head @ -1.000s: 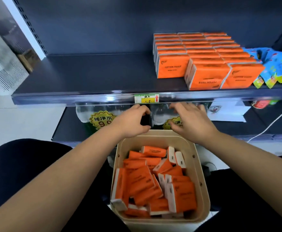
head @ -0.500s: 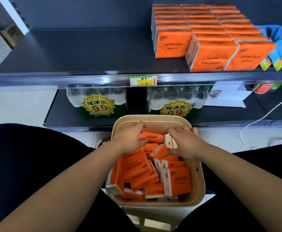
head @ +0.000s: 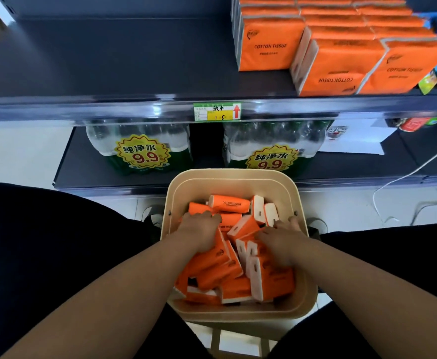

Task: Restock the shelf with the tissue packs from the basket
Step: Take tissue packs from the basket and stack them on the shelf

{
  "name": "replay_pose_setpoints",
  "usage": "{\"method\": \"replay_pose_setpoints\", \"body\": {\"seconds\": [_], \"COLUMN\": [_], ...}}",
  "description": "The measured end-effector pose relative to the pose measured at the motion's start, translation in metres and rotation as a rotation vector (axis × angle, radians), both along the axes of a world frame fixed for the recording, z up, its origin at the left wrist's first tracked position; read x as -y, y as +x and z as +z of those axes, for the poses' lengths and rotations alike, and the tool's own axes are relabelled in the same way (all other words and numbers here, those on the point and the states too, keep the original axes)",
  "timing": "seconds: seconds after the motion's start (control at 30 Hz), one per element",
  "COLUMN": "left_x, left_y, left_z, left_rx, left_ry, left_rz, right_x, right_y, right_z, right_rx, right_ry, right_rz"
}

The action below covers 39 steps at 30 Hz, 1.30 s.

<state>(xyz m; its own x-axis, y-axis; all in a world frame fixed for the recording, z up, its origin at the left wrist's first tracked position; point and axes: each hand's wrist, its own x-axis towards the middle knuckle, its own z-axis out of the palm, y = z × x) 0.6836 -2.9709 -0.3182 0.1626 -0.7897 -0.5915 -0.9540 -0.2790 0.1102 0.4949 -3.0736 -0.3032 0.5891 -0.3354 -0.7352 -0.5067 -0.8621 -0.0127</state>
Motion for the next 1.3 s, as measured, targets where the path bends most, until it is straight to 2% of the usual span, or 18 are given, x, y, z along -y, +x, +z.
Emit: {"method": "replay_pose_setpoints", "body": {"seconds": [0.13, 0.47, 0.9, 1.17, 1.3], "left_x": [-0.001, 0.004, 0.003, 0.005, 0.009], "left_y": [-0.003, -0.009, -0.012, -0.009, -0.012], "left_z": [-0.012, -0.014, -0.014, -0.013, -0.012], "left_rx": [0.033, -0.013, -0.035, -0.069, -0.161], "left_ry": [0.096, 0.050, 0.024, -0.015, -0.089], "left_rz": [-0.039, -0.042, -0.013, 0.005, 0.059], "right_x": [-0.003, -0.001, -0.002, 0.000, 0.009], "right_y": [0.001, -0.002, 0.000, 0.004, 0.005], "right_z": [-0.006, -0.011, -0.011, -0.003, 0.003], "right_rx": [-0.091, -0.146, -0.111, -0.015, 0.048], "right_ry": [0.041, 0.095, 0.143, 0.165, 0.163], "right_rz": [-0.004, -0.035, -0.006, 0.051, 0.054]}}
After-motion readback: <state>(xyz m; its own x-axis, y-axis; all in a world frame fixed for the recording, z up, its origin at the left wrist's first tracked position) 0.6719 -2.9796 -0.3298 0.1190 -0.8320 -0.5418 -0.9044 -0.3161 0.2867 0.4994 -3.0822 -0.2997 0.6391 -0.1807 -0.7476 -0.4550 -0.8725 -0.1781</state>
